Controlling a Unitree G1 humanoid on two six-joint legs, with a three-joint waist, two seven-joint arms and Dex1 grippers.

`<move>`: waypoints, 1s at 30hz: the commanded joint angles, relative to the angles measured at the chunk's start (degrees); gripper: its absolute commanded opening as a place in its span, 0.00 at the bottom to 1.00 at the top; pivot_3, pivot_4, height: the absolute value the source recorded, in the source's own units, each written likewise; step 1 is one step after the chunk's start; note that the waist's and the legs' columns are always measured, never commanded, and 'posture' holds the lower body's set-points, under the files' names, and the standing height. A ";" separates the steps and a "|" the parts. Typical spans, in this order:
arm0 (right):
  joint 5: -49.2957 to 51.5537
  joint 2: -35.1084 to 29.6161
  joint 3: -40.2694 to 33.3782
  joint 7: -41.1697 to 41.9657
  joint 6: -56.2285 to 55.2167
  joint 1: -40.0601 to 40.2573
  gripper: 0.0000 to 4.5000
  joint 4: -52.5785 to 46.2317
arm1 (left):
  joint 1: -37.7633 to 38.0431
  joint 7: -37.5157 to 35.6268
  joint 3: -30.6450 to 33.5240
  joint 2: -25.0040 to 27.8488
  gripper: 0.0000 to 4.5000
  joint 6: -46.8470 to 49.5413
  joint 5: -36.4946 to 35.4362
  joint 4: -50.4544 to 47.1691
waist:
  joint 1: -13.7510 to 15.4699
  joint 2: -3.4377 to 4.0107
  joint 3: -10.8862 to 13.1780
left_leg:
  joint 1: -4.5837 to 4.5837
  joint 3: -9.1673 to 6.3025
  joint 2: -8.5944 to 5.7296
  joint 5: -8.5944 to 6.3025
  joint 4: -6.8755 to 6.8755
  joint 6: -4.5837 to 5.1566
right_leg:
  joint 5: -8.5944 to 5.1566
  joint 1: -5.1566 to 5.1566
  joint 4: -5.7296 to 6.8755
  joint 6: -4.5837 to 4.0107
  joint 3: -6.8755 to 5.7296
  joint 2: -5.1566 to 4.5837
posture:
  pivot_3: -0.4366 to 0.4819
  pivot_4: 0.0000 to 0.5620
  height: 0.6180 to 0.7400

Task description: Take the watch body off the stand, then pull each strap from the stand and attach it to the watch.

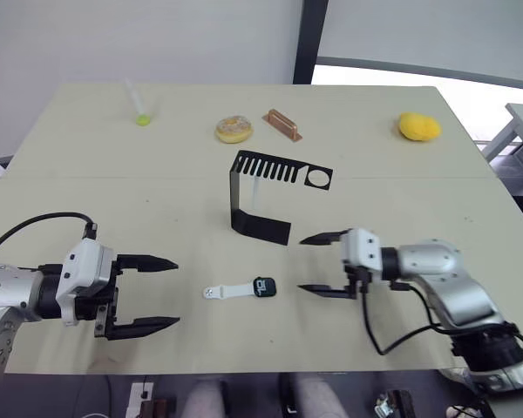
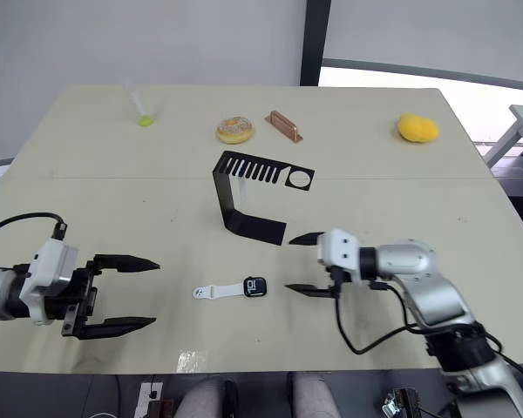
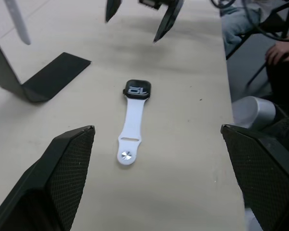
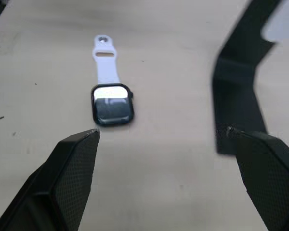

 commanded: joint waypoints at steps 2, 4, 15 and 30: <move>3.48 -2.87 -13.69 -1.82 -6.01 5.99 1.00 4.40 | 3.52 4.02 5.20 -3.22 1.00 -2.84 2.11 3.31 | -0.30 0.01 0.00 | 0.03 0.02 0.03 0.00 -0.01 -0.01 | 0.00 0.00 0.00 0.00 0.05 0.08 | 0.48 0.27 1.00; 4.61 -4.30 -20.40 -3.85 -6.20 8.96 1.00 9.24 | 4.83 6.78 7.28 -5.79 1.00 -4.38 2.97 5.71 | -0.19 0.09 0.01 | 0.07 0.05 0.00 0.00 -0.06 0.00 | 0.00 0.02 0.00 0.00 0.08 0.06 | 0.48 0.27 1.00; 5.47 -3.28 -25.29 -4.20 -9.72 8.27 1.00 21.59 | 4.53 10.17 9.26 -8.80 1.00 -9.65 4.27 12.50 | -0.44 0.07 0.02 | 0.95 0.19 0.01 0.00 -0.47 0.00 | -0.01 0.85 -0.32 -0.01 0.17 0.08 | 0.48 0.27 1.00; -0.73 19.22 -1.59 -15.98 4.61 -10.42 0.11 15.47 | 2.48 30.37 -6.42 -24.18 1.00 -5.59 6.89 -7.32 | -0.13 0.08 0.01 | 0.84 0.05 0.04 0.04 -0.37 -0.26 | 0.00 0.71 -0.08 0.01 0.07 0.02 | 0.48 0.27 1.00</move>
